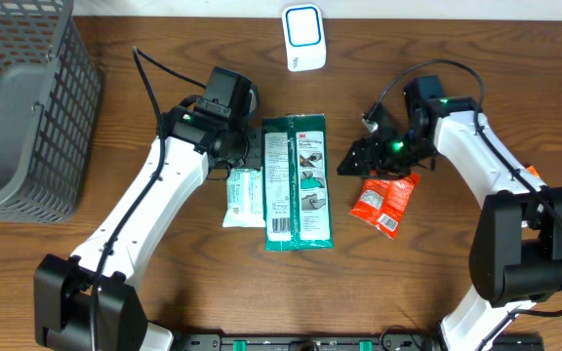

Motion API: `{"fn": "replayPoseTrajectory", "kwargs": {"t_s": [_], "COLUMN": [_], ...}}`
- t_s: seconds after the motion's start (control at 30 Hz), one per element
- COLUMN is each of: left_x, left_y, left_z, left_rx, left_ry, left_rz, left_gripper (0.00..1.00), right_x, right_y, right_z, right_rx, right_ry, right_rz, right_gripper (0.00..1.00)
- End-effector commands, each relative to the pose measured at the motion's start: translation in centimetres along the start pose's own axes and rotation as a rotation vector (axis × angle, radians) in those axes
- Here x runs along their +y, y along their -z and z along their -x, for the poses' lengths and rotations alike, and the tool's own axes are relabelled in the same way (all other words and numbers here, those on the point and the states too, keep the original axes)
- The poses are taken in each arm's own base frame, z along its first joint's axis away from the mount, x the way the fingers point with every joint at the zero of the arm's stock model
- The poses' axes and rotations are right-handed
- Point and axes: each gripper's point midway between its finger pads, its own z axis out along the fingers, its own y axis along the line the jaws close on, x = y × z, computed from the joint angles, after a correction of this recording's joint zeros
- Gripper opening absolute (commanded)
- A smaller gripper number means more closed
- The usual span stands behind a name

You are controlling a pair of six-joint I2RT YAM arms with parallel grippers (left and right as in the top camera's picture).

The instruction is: Scan the item barcode

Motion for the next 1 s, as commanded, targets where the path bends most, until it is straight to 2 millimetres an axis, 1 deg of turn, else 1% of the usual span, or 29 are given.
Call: {"fn": "replayPoseTrajectory", "kwargs": {"t_s": [0.0, 0.03, 0.1, 0.13, 0.17, 0.3, 0.4, 0.47, 0.5, 0.6, 0.73, 0.97], "left_x": [0.8, 0.9, 1.1, 1.2, 1.3, 1.5, 1.5, 1.5, 1.5, 1.5, 1.5, 1.5], "left_y": [-1.3, -1.7, -2.5, -2.8, -3.0, -3.6, -3.7, -3.7, -3.7, -3.7, -3.7, -3.7], "left_z": [-1.4, -1.6, -2.0, -2.2, -2.3, -3.0, -3.1, -3.0, -3.0, -3.0, -3.0, -3.0], "left_rx": [0.042, 0.047, 0.053, 0.055, 0.056, 0.069, 0.07, 0.067, 0.067, 0.068, 0.068, 0.067], "left_ry": [-0.031, -0.03, -0.028, -0.028, -0.027, -0.012, -0.012, -0.012, -0.012, -0.012, -0.012, -0.012], "left_rz": [0.02, 0.022, 0.023, 0.024, 0.024, 0.018, 0.018, 0.017, 0.017, 0.018, 0.018, 0.017], "left_gripper": [0.08, 0.08, 0.08, 0.08, 0.08, 0.1, 0.1, 0.1, 0.1, 0.1, 0.1, 0.11], "right_x": [1.1, 0.8, 0.2, -0.4, -1.1, -2.9, -3.5, -4.3, -5.0, -7.2, -9.9, -13.5], "right_y": [-0.4, -0.8, -1.3, -1.5, -1.6, -1.3, -1.9, -2.1, -2.0, -1.3, 0.5, 4.1], "right_z": [0.3, 0.4, 0.5, 0.5, 0.4, -0.2, -0.8, -1.1, -1.3, -1.7, -2.0, -2.4], "right_rx": [-0.015, -0.017, -0.023, -0.027, -0.03, -0.034, -0.023, -0.021, -0.023, -0.035, -0.05, -0.069], "right_ry": [0.044, 0.035, 0.016, 0.0, -0.018, -0.084, -0.079, -0.082, -0.086, -0.119, -0.141, -0.183], "right_rz": [-0.036, -0.075, -0.155, -0.213, -0.274, -0.438, -0.464, -0.492, -0.52, -0.617, -0.759, -0.961], "right_gripper": [0.14, 0.09, 0.07, 0.02, 0.01, 0.01, 0.01, 0.01, 0.01, 0.01, 0.01, 0.01]}}
